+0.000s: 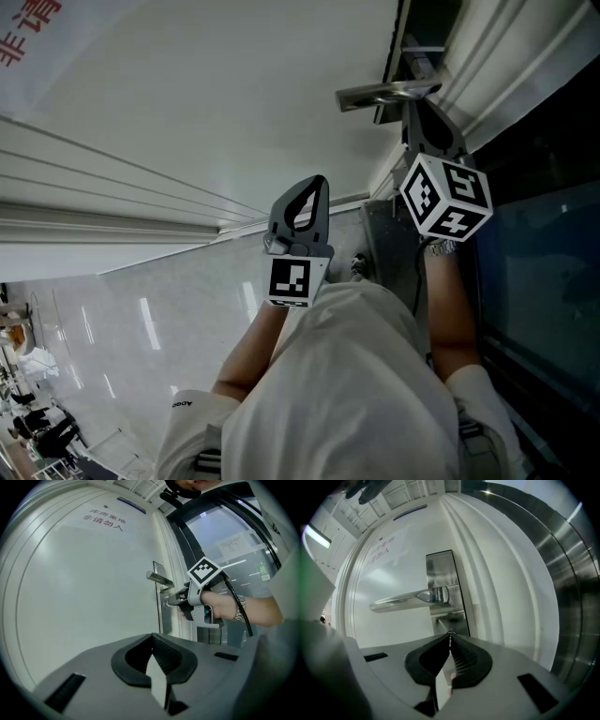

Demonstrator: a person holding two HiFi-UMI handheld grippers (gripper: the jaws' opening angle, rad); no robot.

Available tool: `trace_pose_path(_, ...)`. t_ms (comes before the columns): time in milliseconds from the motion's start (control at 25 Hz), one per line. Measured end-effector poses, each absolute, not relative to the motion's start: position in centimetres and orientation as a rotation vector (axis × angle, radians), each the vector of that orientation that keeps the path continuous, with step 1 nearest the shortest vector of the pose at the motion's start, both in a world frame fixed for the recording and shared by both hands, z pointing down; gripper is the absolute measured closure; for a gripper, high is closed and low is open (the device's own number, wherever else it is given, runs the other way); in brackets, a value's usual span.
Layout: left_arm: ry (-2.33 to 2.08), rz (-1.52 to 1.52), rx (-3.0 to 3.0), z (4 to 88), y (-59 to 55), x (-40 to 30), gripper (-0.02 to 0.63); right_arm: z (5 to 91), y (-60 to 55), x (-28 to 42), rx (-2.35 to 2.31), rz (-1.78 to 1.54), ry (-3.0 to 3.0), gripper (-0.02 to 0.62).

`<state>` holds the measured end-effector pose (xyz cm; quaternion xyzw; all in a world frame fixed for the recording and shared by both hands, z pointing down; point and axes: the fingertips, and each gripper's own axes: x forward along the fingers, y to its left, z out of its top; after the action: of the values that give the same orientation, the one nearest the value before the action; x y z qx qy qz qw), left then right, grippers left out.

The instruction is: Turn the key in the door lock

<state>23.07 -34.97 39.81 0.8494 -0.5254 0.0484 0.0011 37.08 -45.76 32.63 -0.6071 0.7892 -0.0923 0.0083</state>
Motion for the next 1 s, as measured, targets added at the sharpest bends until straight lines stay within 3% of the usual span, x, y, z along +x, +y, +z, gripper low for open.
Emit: trace_pose_path(1000,-1.630,0.174,2.684,40.2,-35.6,24.5,0.598,33.8,-46.1,38.5,-1.217,-1.169,1.944,0.578)
